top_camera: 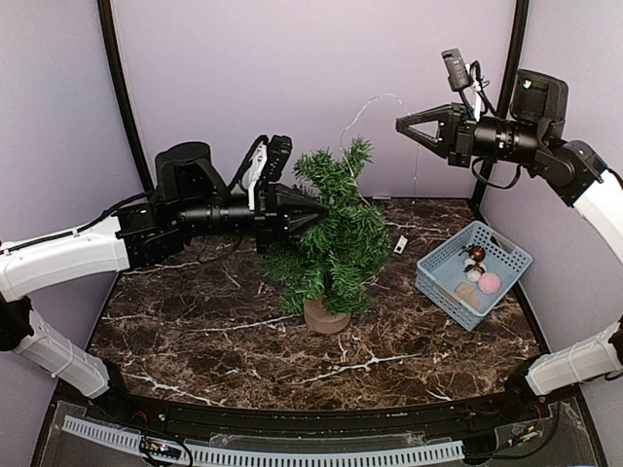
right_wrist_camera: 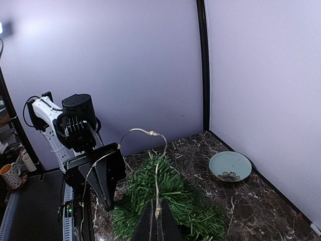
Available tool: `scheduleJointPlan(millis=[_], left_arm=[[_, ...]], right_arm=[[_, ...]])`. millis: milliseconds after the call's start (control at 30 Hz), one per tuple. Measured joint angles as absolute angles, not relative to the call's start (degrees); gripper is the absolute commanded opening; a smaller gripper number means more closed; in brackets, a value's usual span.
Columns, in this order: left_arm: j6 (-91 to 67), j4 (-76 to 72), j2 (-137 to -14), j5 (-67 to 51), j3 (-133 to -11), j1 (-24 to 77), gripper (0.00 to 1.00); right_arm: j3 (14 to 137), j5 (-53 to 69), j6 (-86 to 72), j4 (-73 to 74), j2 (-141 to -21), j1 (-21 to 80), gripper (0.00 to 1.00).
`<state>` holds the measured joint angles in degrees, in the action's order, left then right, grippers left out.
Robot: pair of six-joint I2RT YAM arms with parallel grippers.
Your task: Decorate the small christmas tree
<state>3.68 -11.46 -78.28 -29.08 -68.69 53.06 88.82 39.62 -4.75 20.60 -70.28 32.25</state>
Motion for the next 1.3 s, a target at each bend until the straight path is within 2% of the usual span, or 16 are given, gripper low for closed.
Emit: scheduleJointPlan(millis=[733,1300], left_arm=[[-2.0,-18.7,-70.8,-23.6,-66.7,52.2,0.0],[-11.1,-26.7,-67.3,-19.4,-60.3,43.3,0.0]], right_arm=[[88.9,34.9,-2.2,24.2,-64.2,32.2,0.0],[94.4,24.4,2.2,29.3,-63.0,32.2,0.0]])
